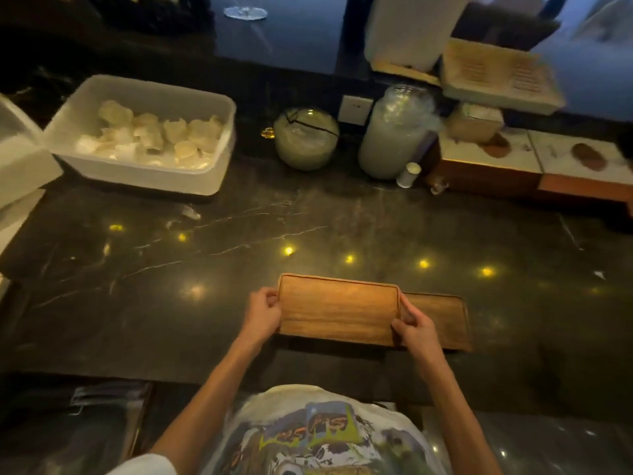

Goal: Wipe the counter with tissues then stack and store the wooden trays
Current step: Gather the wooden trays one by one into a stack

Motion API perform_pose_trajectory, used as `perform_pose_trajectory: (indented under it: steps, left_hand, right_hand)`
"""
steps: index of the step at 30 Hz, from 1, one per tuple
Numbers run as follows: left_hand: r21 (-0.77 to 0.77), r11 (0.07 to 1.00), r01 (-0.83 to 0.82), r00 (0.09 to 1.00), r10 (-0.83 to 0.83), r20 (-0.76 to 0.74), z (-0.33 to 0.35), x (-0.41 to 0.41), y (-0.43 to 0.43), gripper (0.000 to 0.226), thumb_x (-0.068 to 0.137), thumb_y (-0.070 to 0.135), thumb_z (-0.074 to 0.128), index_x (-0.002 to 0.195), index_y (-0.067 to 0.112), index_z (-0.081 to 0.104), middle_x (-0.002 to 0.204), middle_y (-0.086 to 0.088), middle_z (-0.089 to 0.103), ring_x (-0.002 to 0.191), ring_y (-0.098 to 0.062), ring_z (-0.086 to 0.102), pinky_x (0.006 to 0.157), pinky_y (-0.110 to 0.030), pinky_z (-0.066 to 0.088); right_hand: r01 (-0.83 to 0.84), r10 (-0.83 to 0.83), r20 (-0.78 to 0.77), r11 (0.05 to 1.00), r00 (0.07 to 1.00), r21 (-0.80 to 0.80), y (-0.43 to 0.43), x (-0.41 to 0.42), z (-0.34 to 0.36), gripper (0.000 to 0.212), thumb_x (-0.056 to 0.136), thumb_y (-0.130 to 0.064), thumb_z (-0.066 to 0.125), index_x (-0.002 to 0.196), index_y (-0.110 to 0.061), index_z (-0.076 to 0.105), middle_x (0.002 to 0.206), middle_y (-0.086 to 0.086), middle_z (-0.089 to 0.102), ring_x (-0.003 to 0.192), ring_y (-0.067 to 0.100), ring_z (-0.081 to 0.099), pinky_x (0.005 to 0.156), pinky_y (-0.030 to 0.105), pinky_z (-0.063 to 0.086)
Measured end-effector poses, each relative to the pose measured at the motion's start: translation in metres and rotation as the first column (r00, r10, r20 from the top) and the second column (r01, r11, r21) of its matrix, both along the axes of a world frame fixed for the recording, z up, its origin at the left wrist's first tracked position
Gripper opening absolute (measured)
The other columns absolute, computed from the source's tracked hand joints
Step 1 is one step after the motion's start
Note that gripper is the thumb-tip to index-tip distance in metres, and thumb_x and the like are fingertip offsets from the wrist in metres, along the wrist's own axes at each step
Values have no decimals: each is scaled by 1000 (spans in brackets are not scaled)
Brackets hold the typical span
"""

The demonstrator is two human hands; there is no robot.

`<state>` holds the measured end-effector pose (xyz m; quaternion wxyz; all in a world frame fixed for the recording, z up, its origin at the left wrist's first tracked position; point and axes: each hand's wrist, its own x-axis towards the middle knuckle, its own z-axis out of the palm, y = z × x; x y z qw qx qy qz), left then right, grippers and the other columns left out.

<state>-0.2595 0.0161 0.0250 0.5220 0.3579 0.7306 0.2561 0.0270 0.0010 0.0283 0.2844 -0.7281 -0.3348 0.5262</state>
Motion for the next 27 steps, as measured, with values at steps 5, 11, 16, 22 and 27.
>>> perform_pose_trajectory:
  steps: [5, 11, 16, 22, 27]
  left_hand:
    - [61, 993, 100, 995, -101, 9, -10, 97, 4, 30, 91, 1, 49, 116, 9, 64, 99, -5, 69, 95, -22, 66, 74, -28, 52]
    - [-6, 993, 117, 990, -117, -75, -16, 160, 14, 39, 88, 2, 49, 125, 8, 60, 118, -15, 67, 112, -30, 61, 97, -41, 50]
    - [-32, 990, 135, 983, -138, -125, -21, 180, 16, 37, 87, 4, 56, 124, 7, 56, 117, -17, 63, 110, -30, 60, 96, -46, 51]
    - [-67, 992, 106, 988, -113, -110, -21, 180, 10, 34, 87, 5, 54, 121, 10, 54, 108, -15, 65, 103, -29, 62, 92, -46, 52]
    - [-103, 989, 106, 991, -114, -71, -23, 173, 7, 27, 91, 5, 47, 116, 8, 56, 110, -14, 65, 103, -28, 62, 93, -46, 53]
  right_hand:
    - [61, -78, 235, 995, 969, 80, 8, 93, -13, 50, 92, -3, 59, 138, -21, 54, 117, 9, 66, 97, 20, 63, 86, 40, 55]
    - [29, -39, 274, 999, 961, 40, 13, 154, -27, 51, 89, 1, 57, 136, -19, 56, 112, 10, 70, 100, 27, 67, 87, 45, 56]
    - [41, -43, 293, 999, 955, 14, 14, 168, -42, 51, 89, -1, 57, 137, -18, 56, 120, 12, 68, 113, 28, 62, 99, 46, 50]
    - [74, -93, 293, 994, 952, 75, 3, 163, -46, 41, 89, -5, 57, 129, -10, 61, 117, 13, 68, 108, 28, 62, 96, 45, 51]
    - [130, -139, 149, 989, 979, 67, -4, 160, -50, 47, 96, -9, 52, 142, -16, 50, 140, 9, 55, 129, 26, 51, 107, 52, 44]
